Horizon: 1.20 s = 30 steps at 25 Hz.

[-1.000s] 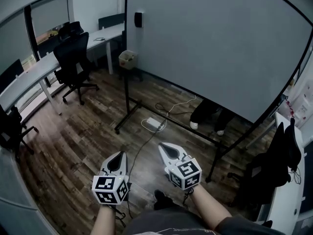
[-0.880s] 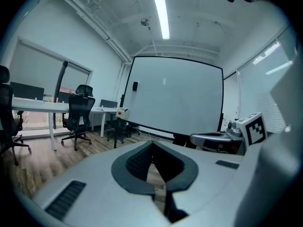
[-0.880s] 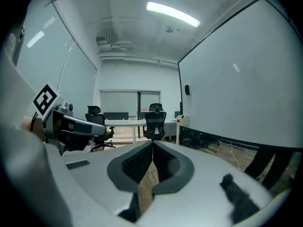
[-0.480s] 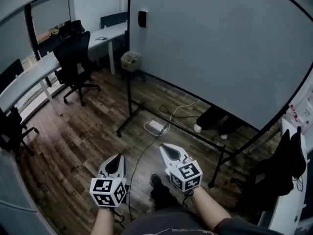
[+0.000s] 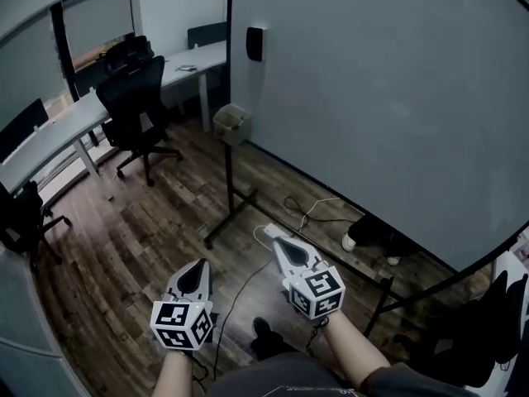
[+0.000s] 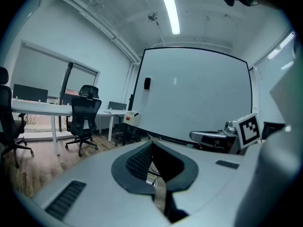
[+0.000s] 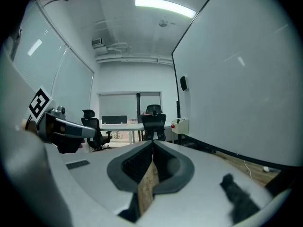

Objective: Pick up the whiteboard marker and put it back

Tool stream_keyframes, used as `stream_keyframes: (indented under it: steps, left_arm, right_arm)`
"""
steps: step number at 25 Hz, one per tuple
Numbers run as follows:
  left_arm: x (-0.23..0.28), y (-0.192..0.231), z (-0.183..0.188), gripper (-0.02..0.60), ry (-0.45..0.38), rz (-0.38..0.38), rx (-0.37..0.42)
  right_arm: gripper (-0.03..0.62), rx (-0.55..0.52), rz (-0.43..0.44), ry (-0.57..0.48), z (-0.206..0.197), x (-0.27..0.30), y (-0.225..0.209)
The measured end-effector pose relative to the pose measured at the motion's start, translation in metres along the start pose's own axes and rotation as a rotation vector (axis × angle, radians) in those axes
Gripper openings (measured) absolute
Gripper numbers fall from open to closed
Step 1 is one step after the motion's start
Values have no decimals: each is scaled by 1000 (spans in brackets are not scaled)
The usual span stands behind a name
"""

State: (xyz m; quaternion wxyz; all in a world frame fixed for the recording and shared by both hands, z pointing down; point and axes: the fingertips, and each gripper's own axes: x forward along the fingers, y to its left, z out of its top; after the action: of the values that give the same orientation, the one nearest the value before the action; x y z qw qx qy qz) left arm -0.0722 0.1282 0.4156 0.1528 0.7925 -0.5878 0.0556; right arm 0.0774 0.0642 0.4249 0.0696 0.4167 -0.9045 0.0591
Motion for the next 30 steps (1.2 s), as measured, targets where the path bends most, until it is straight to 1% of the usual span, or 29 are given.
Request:
stream_keyframes:
  steps: [7, 16, 22, 25, 30]
  left_arm:
    - [76, 16, 25, 14, 5, 33, -12]
    - [150, 30, 40, 14, 15, 66, -34]
    - [171, 41, 54, 14, 2, 89, -39]
    - [180, 49, 57, 14, -9, 105, -40]
    - [196, 61, 65, 14, -9, 91, -34]
  right_arm:
    - [23, 12, 27, -1, 15, 60, -60]
    - [23, 34, 72, 15, 16, 116, -112]
    - [25, 44, 114, 20, 19, 146, -120]
    - [25, 57, 121, 16, 18, 158, -123]
    - [25, 63, 115, 15, 19, 180, -128]
